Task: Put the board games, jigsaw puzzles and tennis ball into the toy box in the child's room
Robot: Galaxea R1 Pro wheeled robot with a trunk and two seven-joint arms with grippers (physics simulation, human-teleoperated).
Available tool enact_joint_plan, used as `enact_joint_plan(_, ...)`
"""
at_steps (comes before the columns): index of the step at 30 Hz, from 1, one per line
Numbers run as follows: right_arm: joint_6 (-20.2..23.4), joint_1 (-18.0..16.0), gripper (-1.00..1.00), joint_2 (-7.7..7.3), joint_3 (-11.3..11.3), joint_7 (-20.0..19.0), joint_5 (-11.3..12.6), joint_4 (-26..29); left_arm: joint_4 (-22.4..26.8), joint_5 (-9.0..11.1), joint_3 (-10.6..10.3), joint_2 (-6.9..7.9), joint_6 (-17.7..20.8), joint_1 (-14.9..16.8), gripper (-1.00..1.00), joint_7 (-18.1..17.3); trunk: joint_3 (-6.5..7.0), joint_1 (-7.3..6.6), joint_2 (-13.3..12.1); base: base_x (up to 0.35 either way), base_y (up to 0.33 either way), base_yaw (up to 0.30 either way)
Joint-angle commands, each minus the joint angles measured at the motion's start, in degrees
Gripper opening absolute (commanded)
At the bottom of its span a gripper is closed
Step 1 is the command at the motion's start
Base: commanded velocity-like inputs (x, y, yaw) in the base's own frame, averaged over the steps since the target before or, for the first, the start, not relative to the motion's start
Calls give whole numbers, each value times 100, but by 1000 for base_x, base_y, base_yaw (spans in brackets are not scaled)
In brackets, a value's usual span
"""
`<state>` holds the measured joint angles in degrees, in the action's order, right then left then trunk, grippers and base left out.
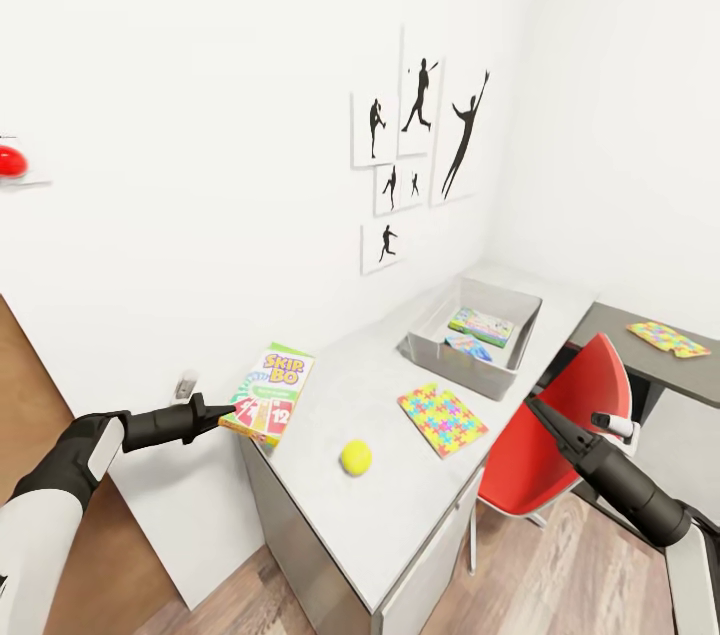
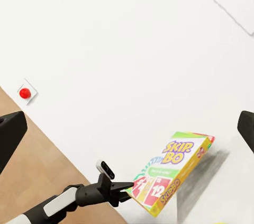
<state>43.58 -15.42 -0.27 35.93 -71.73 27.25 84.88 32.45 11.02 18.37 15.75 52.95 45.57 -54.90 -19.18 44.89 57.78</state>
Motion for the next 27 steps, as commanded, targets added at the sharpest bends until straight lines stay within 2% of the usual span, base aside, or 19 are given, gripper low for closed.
enact_joint_plan(1,40,-4,100,0,2,-10,17,0,-2,-12,14,-1,21,5,-100,-21,12,-22,-37,0,0,0)
enact_joint_plan(20,37,-4,100,2,-3,39,-18,4,-2,-12,0,-16,14,5,-100,-21,353,-439,-799,0,0,0)
enact_joint_plan(22,61,-4,100,1,-12,267,-28,15,-2,-12,0,-15,14,5,-100,-21,389,-483,-879,0,0,0)
enact_joint_plan(27,205,-4,100,9,-52,1454,-16,252,-2,-16,0,-17,14,5,-100,-21,478,-593,-1080,0,0,0)
